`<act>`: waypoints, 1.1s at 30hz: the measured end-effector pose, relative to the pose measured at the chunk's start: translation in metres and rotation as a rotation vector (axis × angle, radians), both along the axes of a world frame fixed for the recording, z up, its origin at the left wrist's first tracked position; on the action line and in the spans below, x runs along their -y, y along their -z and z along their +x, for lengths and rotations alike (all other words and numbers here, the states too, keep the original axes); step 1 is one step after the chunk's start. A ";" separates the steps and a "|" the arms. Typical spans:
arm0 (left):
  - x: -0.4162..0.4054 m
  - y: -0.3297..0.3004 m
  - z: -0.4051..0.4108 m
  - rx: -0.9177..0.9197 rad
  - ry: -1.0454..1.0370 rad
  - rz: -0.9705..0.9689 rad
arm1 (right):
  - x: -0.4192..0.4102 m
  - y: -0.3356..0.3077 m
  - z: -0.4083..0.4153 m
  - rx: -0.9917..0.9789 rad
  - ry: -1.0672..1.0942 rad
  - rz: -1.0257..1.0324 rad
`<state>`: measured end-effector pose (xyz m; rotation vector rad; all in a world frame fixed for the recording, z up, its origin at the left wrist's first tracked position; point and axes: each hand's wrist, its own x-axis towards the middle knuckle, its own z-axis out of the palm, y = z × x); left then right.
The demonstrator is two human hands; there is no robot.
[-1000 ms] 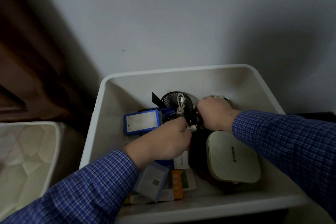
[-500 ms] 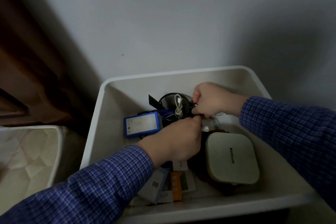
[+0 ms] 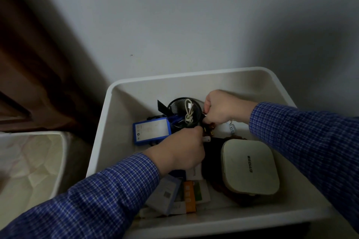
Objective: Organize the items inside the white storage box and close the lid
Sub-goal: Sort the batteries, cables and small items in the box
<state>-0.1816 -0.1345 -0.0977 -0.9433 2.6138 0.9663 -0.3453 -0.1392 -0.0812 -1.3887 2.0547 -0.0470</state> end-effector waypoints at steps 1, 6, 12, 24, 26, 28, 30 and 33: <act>0.000 -0.003 0.001 -0.042 -0.020 0.047 | -0.002 -0.004 -0.004 -0.014 -0.021 -0.001; -0.010 -0.013 0.003 -0.309 -0.111 0.084 | -0.026 -0.030 -0.040 0.147 0.001 -0.045; -0.020 -0.020 -0.003 -0.413 -0.224 0.121 | -0.054 -0.042 -0.051 0.567 0.073 0.010; -0.024 -0.021 -0.004 -0.421 -0.214 0.085 | -0.070 -0.044 -0.018 0.745 0.229 -0.049; -0.024 -0.021 -0.005 -0.434 -0.251 0.106 | -0.069 -0.045 -0.015 0.731 0.195 -0.072; -0.023 -0.021 -0.007 -0.436 -0.303 0.116 | -0.066 -0.045 -0.012 0.725 0.196 -0.115; -0.020 -0.022 -0.007 -0.450 -0.350 0.123 | -0.062 -0.047 -0.011 0.721 0.198 -0.157; -0.018 -0.027 -0.005 -0.473 -0.424 0.244 | -0.058 -0.053 -0.009 0.738 0.142 -0.149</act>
